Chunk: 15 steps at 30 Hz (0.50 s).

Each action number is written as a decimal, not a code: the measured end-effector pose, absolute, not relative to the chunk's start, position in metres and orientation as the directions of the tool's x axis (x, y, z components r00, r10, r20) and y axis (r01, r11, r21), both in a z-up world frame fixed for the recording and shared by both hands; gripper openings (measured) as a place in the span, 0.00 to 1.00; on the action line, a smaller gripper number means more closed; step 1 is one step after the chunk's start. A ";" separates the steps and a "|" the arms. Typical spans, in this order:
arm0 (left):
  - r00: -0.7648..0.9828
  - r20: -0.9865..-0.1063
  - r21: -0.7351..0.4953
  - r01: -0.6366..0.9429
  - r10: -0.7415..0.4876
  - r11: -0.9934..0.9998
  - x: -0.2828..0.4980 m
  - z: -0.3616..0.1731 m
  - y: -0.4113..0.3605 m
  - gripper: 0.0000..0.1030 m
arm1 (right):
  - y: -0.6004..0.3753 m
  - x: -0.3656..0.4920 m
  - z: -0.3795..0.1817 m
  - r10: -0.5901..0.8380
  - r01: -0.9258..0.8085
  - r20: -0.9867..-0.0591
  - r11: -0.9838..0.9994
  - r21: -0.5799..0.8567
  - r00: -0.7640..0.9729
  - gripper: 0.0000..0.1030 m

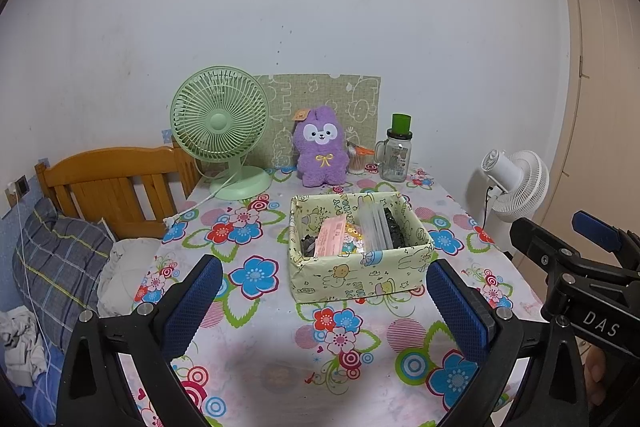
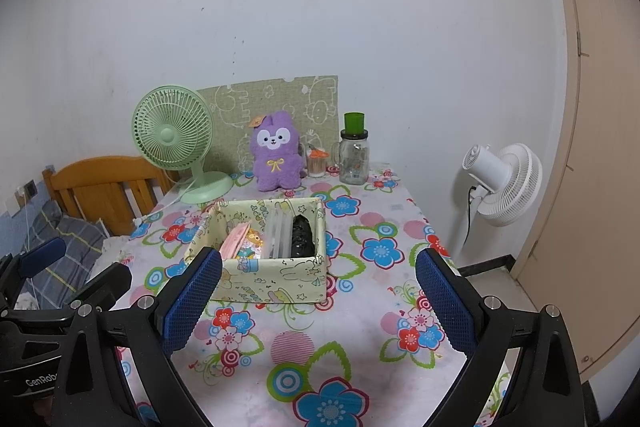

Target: Organize soft objects

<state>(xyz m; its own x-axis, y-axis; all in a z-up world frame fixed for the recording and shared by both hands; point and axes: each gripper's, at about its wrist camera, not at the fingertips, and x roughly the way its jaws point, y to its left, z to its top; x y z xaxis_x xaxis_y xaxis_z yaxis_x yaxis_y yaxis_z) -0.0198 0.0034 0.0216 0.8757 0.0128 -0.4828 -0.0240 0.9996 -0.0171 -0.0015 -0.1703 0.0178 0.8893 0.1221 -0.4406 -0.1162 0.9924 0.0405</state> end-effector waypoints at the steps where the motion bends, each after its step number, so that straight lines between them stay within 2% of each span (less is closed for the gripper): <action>1: 0.876 -0.483 -0.017 -0.024 0.013 1.000 -0.020 0.022 0.003 1.00 | -0.170 -0.002 0.018 0.123 -0.117 -0.440 0.992 0.040 0.889 0.96; 15: 0.876 -0.483 -0.016 -0.023 0.012 1.000 -0.020 0.021 0.005 1.00 | -0.170 -0.001 0.017 0.121 -0.115 -0.441 0.993 0.040 0.889 0.96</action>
<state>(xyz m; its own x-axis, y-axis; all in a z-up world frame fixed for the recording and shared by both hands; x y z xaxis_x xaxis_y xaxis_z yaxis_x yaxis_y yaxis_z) -0.0204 0.0046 0.0215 0.8756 0.0124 -0.4829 -0.0230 0.9996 -0.0160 -0.0007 -0.1701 0.0174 0.8892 0.1209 -0.4413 -0.1153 0.9925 0.0397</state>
